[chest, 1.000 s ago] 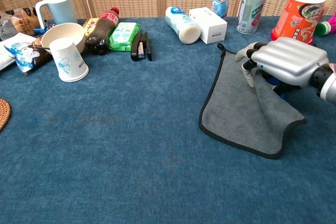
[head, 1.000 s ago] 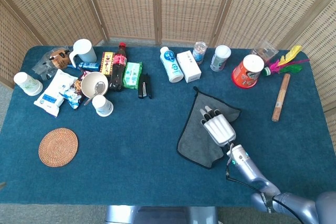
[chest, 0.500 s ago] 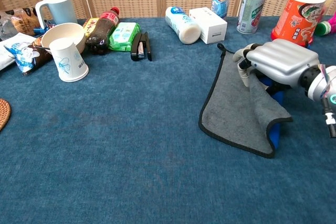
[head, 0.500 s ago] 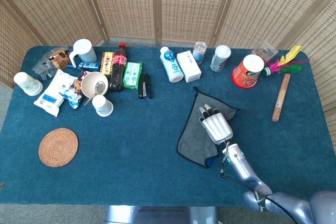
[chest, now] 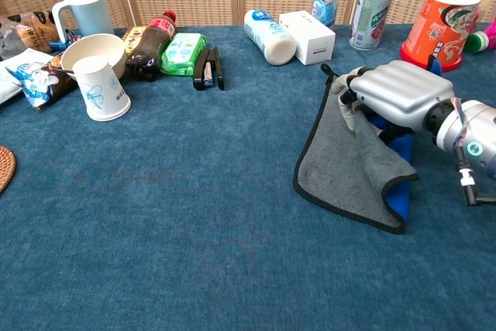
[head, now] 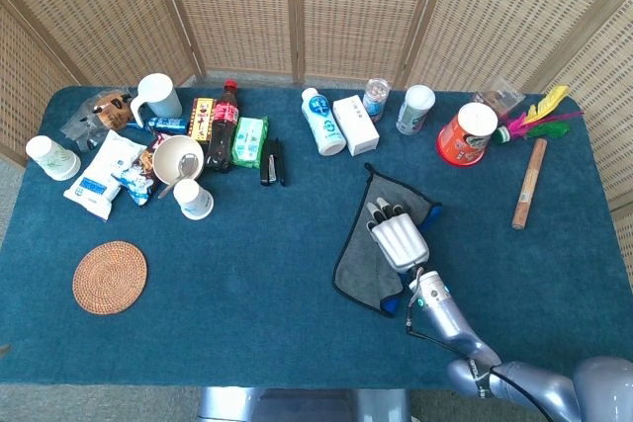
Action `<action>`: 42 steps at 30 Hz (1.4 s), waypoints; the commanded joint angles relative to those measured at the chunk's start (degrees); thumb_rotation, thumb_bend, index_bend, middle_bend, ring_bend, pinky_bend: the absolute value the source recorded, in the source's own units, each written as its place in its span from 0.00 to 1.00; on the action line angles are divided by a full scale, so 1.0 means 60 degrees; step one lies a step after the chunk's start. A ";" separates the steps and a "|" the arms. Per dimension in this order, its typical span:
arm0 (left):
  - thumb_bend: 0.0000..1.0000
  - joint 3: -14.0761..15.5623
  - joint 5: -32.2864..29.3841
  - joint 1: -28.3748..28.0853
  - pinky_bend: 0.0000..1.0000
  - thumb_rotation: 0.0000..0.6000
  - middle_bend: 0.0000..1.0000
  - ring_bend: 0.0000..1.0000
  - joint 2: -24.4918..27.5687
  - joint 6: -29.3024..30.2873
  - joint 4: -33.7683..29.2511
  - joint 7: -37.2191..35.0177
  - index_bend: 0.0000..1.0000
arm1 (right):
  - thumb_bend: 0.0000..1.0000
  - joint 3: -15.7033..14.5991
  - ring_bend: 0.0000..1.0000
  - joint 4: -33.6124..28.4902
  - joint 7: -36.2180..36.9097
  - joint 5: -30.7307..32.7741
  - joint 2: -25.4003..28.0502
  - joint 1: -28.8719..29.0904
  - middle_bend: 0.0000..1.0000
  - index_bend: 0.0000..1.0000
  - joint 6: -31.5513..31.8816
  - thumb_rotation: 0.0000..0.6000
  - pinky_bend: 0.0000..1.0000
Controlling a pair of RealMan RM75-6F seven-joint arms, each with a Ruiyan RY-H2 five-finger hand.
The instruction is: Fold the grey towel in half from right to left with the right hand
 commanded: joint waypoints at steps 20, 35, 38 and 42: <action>0.20 0.0019 0.0061 0.0004 0.02 1.00 0.00 0.00 0.0022 0.0081 0.0100 -0.0172 0.01 | 0.05 0.0079 0.12 -0.0960 -0.0039 0.0344 0.0342 0.0042 0.03 0.00 0.0131 1.00 0.38; 0.20 0.0026 0.0037 0.0007 0.02 1.00 0.00 0.00 0.0011 0.0074 0.0051 -0.0100 0.01 | 0.06 -0.0023 0.12 -0.1327 0.0436 -0.0235 0.0407 0.0022 0.05 0.00 0.0664 1.00 0.38; 0.20 0.0017 -0.0001 -0.0024 0.02 1.00 0.00 0.00 0.0023 0.0023 0.0068 -0.0156 0.01 | 0.06 -0.0026 0.13 -0.1533 0.0569 -0.0452 0.0635 -0.0002 0.05 0.00 0.0838 1.00 0.39; 0.20 0.0014 -0.0001 -0.0051 0.02 1.00 0.00 0.00 0.0029 -0.0014 0.0070 -0.0177 0.01 | 0.07 -0.0107 0.16 -0.1751 0.0651 -0.0890 0.1001 -0.0055 0.07 0.00 0.1144 1.00 0.42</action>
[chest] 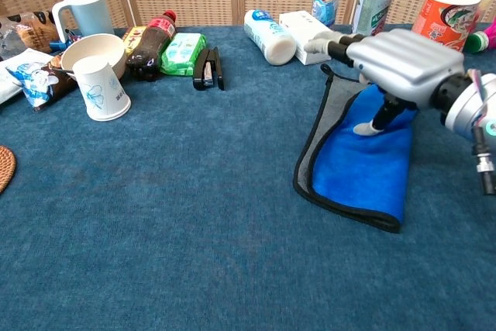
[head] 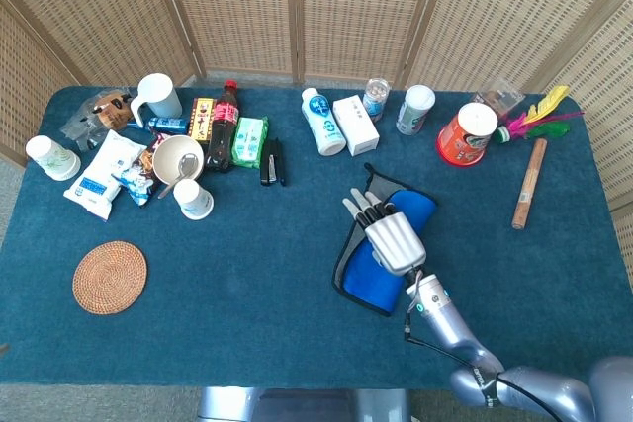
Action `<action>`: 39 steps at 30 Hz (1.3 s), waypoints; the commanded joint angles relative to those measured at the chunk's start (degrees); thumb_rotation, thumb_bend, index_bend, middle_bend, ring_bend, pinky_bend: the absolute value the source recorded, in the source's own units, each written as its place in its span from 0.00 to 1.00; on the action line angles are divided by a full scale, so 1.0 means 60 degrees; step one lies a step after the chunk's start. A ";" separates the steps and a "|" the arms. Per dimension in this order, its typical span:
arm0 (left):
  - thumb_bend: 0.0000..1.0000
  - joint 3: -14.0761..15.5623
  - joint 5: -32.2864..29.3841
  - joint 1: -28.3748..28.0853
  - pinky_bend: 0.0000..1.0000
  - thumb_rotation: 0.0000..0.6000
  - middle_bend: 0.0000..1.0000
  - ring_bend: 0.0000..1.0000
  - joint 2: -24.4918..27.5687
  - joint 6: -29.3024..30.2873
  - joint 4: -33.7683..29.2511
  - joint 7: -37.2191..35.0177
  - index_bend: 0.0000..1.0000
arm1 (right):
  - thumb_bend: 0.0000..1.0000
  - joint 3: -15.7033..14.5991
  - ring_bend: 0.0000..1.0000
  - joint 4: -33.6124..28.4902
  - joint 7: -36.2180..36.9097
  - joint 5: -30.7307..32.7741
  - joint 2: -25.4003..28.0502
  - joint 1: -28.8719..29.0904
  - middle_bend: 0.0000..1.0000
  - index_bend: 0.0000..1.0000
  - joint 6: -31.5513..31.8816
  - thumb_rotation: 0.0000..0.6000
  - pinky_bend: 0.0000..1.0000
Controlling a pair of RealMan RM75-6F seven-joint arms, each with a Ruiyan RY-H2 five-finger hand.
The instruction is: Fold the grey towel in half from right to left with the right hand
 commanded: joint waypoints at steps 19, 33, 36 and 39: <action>0.20 0.0057 0.0138 -0.0061 0.02 1.00 0.00 0.00 -0.0019 -0.0158 -0.0151 0.0314 0.01 | 0.06 0.0520 0.17 0.0462 0.0176 0.0492 0.0792 0.0129 0.10 0.10 -0.0262 1.00 0.43; 0.20 0.0049 0.0056 -0.0129 0.02 1.00 0.00 0.00 -0.0013 -0.0296 -0.0177 0.0353 0.01 | 0.25 0.1168 0.04 -0.1145 -0.0923 0.3966 0.1969 0.0631 0.06 0.32 -0.1919 0.96 0.33; 0.20 0.0048 0.0031 -0.0136 0.02 1.00 0.00 0.00 -0.0022 -0.0325 -0.0194 0.0390 0.01 | 0.26 0.1280 0.02 -0.1227 -0.1189 0.4604 0.1995 0.0815 0.05 0.32 -0.1906 0.86 0.32; 0.20 0.0055 0.0032 -0.0156 0.02 1.00 0.00 0.00 -0.0020 -0.0379 -0.0214 0.0431 0.01 | 0.27 0.1391 0.00 -0.1230 -0.1469 0.5227 0.1975 0.1024 0.03 0.32 -0.1820 0.82 0.31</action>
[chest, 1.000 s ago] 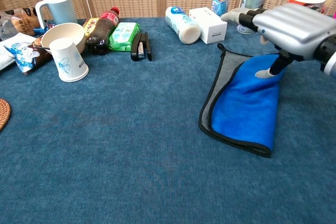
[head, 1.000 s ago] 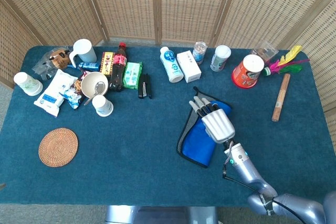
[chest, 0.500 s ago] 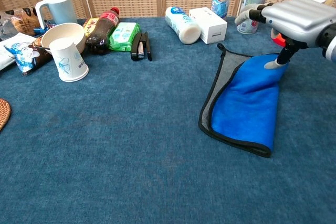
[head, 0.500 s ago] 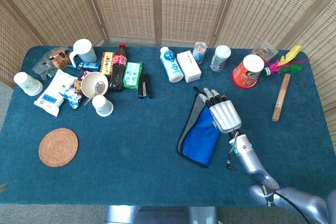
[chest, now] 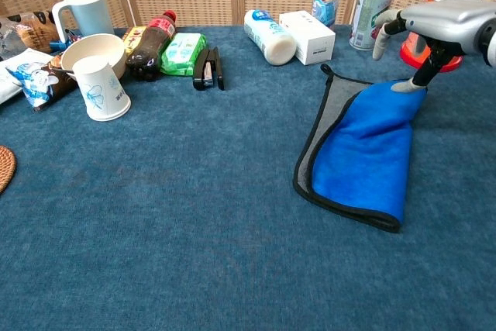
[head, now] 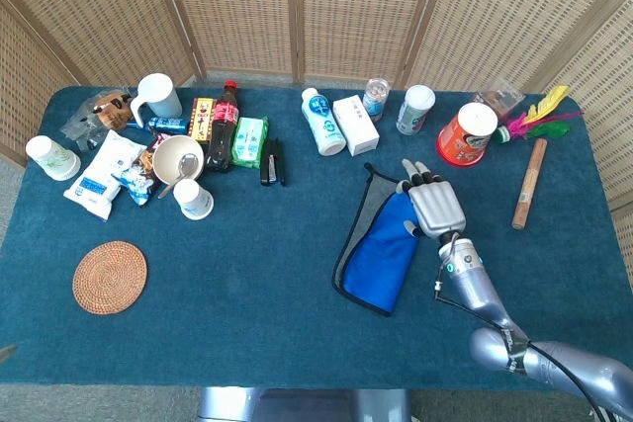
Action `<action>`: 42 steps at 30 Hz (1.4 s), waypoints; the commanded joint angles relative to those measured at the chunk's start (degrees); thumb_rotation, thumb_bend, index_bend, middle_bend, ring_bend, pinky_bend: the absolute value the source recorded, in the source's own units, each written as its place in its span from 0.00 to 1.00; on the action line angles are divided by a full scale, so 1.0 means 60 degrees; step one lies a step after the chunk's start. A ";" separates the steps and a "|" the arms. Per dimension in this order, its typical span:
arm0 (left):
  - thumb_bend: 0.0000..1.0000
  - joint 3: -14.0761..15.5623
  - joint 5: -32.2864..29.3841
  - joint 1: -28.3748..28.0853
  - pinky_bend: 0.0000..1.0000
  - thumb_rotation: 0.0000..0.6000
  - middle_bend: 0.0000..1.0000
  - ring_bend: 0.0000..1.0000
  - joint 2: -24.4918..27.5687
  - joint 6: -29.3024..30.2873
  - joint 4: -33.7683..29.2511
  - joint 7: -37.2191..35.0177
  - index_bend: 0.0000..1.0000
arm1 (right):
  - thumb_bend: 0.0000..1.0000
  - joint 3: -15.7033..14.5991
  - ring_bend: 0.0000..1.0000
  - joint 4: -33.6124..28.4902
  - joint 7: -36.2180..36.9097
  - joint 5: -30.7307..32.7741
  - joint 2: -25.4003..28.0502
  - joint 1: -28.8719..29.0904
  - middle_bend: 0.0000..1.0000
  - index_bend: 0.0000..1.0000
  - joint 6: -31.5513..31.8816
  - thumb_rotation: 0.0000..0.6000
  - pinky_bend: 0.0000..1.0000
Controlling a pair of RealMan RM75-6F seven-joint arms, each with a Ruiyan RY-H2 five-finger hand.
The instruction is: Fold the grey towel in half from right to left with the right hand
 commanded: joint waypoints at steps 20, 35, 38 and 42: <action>0.20 -0.0058 -0.0423 -0.0069 0.02 1.00 0.00 0.00 0.0074 -0.0256 -0.0050 -0.0147 0.01 | 0.29 0.0080 0.00 0.1174 -0.2328 0.4918 -0.0414 0.1943 0.00 0.35 -0.0079 0.56 0.29; 0.20 -0.0086 -0.0445 -0.0119 0.02 1.00 0.00 0.00 0.0098 -0.0362 -0.0035 -0.0240 0.01 | 0.29 -0.0377 0.00 0.1640 -0.2610 0.5501 -0.0781 0.2363 0.00 0.42 0.0219 0.53 0.27; 0.20 -0.0094 -0.0464 -0.0118 0.02 1.00 0.00 0.00 0.0104 -0.0360 -0.0015 -0.0281 0.01 | 0.30 -0.0457 0.00 0.1812 -0.2715 0.5560 -0.0883 0.2435 0.00 0.42 0.0239 0.53 0.27; 0.20 -0.0100 -0.0489 -0.0119 0.02 1.00 0.00 0.00 0.0107 -0.0375 0.0002 -0.0302 0.01 | 0.31 -0.0544 0.00 0.2031 -0.2894 0.5669 -0.0993 0.2531 0.00 0.42 0.0242 0.52 0.27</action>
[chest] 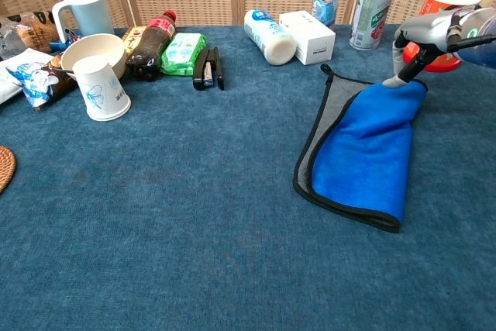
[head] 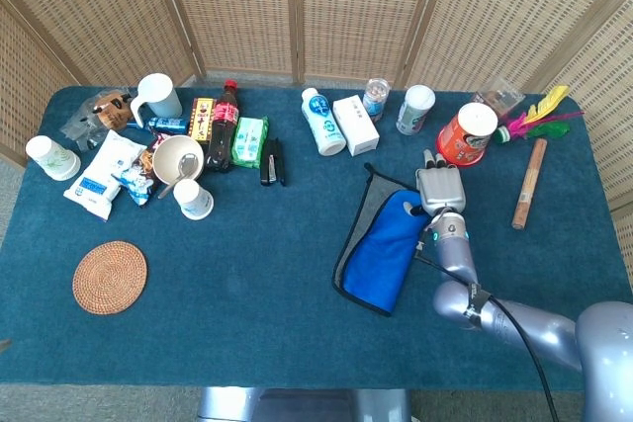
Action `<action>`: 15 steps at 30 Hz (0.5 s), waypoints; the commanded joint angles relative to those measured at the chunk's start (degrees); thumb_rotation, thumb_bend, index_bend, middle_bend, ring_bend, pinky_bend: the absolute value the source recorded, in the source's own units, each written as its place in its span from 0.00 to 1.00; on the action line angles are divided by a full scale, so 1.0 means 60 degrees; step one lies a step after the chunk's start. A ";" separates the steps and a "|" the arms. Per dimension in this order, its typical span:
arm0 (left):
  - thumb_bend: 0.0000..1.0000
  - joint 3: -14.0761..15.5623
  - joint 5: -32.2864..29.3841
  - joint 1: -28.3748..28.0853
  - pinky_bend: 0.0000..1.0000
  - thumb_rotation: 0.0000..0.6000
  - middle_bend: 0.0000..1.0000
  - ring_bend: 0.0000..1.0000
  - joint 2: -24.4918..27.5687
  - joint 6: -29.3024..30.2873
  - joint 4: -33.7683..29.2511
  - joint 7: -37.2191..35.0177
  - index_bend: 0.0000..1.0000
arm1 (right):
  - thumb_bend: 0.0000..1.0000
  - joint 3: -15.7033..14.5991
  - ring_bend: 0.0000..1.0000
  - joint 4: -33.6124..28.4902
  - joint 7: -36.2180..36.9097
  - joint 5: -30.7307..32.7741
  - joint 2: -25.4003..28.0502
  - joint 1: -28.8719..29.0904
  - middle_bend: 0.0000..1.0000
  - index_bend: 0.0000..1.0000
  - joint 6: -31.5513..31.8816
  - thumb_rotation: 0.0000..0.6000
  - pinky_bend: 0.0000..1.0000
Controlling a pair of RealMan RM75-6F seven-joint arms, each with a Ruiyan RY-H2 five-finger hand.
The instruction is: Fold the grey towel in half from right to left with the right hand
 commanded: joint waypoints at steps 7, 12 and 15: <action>0.20 -0.0009 -0.0016 -0.0016 0.02 1.00 0.00 0.00 0.0003 -0.0051 -0.0016 0.0021 0.01 | 0.33 -0.0083 0.00 0.0438 -0.0367 0.0505 -0.0183 0.0200 0.00 0.42 -0.0138 0.52 0.27; 0.20 -0.0021 -0.0054 -0.0041 0.02 1.00 0.00 0.00 0.0007 -0.0118 -0.0039 0.0035 0.01 | 0.34 -0.0137 0.00 0.0619 -0.0543 0.0681 -0.0270 0.0276 0.00 0.41 -0.0182 0.50 0.27; 0.20 -0.0026 -0.0071 -0.0063 0.02 1.00 0.00 0.00 0.0007 -0.0171 -0.0058 0.0049 0.01 | 0.35 -0.0194 0.00 0.0760 -0.0642 0.0696 -0.0335 0.0315 0.00 0.41 -0.0207 0.49 0.27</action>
